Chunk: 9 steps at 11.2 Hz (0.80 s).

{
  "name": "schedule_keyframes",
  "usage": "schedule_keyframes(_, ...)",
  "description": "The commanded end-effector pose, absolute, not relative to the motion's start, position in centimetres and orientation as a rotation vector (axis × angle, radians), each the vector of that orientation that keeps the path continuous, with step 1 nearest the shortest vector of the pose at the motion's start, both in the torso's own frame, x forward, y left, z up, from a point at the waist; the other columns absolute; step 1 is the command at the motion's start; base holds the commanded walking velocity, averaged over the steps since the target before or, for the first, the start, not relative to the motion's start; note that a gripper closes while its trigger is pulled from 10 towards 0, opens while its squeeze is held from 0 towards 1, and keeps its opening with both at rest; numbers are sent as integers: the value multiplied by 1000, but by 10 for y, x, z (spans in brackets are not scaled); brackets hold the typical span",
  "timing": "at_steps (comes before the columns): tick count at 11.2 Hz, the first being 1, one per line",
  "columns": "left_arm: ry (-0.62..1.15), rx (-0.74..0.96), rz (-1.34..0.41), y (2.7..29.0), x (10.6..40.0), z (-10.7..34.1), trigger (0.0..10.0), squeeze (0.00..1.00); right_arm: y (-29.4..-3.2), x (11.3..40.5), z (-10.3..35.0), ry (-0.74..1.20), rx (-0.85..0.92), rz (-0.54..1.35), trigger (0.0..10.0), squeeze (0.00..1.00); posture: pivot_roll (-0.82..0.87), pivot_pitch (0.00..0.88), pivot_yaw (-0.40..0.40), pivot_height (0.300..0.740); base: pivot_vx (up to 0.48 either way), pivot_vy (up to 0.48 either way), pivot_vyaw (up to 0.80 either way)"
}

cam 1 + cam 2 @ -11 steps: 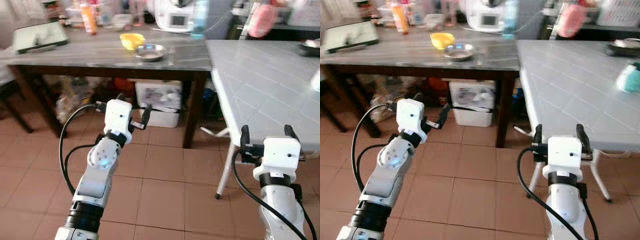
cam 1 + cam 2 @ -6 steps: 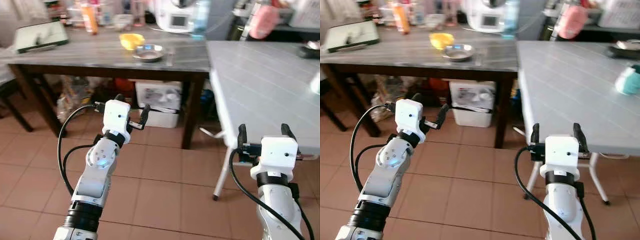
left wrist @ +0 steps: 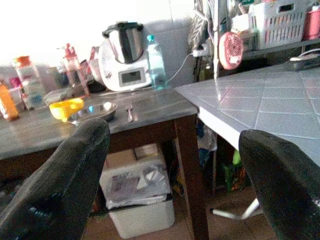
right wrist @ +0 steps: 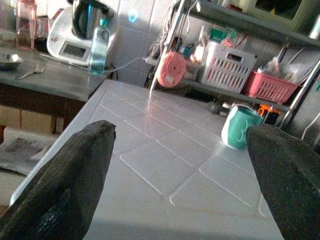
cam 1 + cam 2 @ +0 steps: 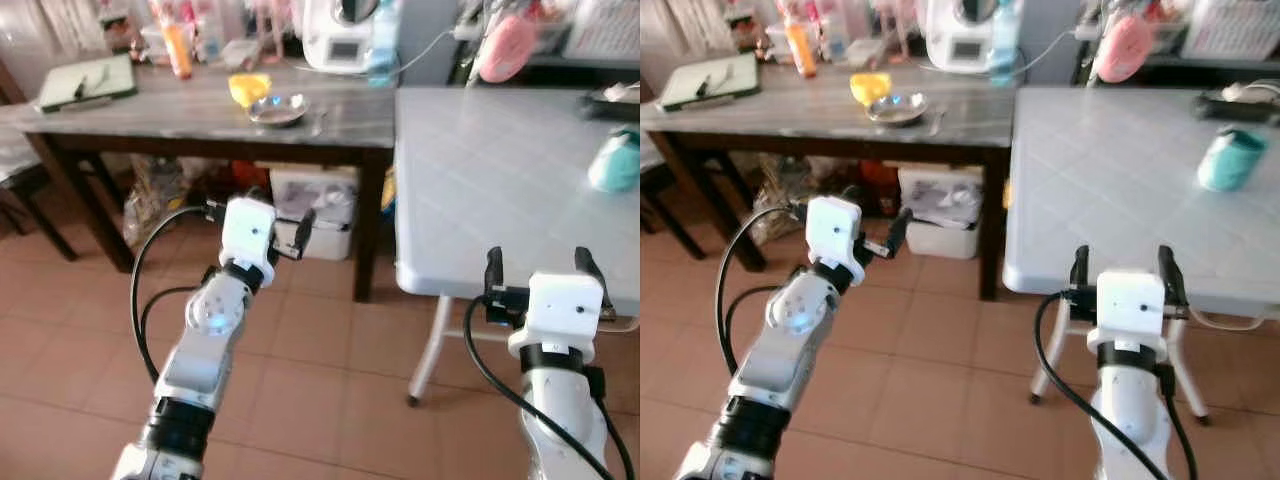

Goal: Setting the table

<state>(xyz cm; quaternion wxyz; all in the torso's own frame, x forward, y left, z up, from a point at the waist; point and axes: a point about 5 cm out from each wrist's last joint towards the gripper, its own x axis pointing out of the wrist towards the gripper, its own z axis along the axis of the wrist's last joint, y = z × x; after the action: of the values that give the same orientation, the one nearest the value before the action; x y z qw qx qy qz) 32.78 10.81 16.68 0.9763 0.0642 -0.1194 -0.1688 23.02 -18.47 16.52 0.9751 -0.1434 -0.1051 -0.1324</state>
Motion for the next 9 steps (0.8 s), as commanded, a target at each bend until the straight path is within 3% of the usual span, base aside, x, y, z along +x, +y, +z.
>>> schedule_keyframes(1,-240,141,-326,114,329,167,10000,0,-182,231,170,-240,-289,-261,10000,0,86,61,69,740,0,-390,0)
schedule_keyframes(9,-212,134,-312,113,330,159,10000,0,-187,225,167,-232,-290,-280,10000,0,67,63,54,740,0,-391,0)
